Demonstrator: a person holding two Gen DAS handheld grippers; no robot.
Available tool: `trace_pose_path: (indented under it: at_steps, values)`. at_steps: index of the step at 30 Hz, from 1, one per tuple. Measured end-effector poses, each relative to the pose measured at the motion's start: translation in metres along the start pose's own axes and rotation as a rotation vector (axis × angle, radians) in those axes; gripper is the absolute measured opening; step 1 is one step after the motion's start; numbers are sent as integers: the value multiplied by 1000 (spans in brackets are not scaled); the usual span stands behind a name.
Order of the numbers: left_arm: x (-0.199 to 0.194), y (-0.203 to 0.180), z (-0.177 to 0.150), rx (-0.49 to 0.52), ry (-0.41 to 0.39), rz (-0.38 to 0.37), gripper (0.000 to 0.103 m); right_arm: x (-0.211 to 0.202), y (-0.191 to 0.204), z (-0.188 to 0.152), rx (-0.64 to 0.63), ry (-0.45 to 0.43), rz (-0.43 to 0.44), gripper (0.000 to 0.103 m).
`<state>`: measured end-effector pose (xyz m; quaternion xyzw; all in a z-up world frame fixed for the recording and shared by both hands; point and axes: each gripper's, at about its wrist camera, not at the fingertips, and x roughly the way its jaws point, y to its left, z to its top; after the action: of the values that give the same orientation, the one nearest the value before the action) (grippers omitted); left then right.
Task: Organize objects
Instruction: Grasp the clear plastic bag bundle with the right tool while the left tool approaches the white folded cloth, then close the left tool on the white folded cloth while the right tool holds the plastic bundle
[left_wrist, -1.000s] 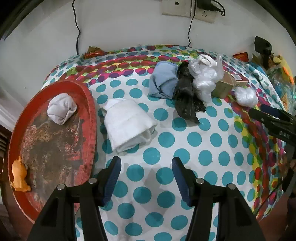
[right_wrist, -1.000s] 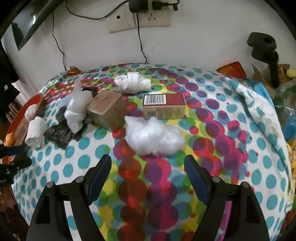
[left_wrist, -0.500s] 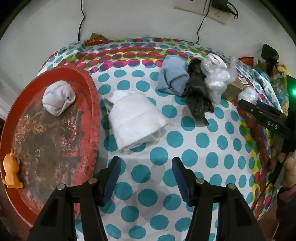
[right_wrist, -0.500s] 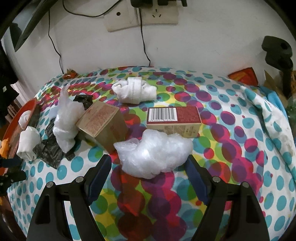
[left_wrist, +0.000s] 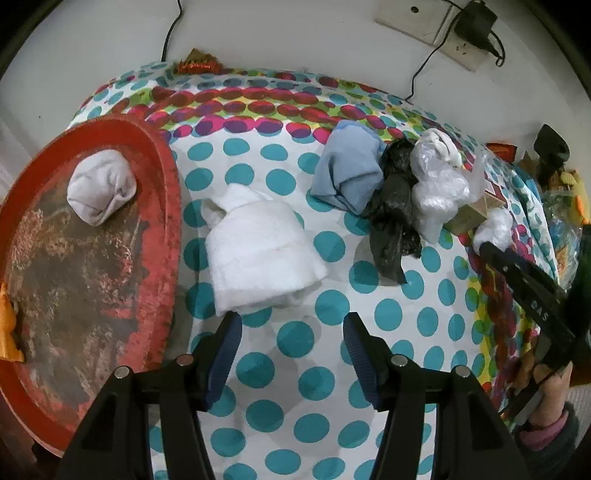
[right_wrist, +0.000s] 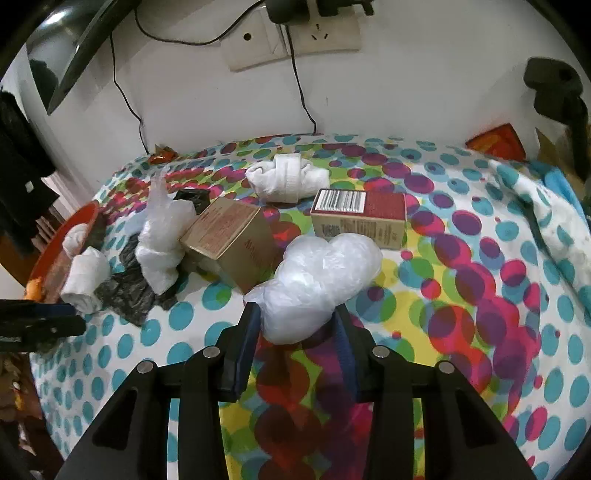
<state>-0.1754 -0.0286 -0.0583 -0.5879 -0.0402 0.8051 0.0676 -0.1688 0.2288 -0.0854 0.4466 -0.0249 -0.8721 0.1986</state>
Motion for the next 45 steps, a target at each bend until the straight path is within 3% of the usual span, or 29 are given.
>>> trace_pose_path:
  at_steps: [12, 19, 32, 38, 43, 45]
  values:
    - [-20, 4, -2, -6, -24, 8, 59, -19, -7, -21, -10, 8, 19, 37]
    - [-20, 1, 17, -29, -20, 22, 59, -17, -6, -22, 6, 3, 41, 37]
    - [12, 2, 39, -42, -4, 156, 59, -18, -11, -25, 23, -29, 68, 37]
    - [10, 2, 38, -36, -41, 126, 59, -18, -11, -25, 23, -30, 67, 37]
    - [5, -1, 35, -13, -57, 139, 39, -18, -11, -25, 24, -30, 68, 37]
    - [2, -2, 34, -11, -62, 134, 36, -17, -11, -25, 24, -30, 67, 37]
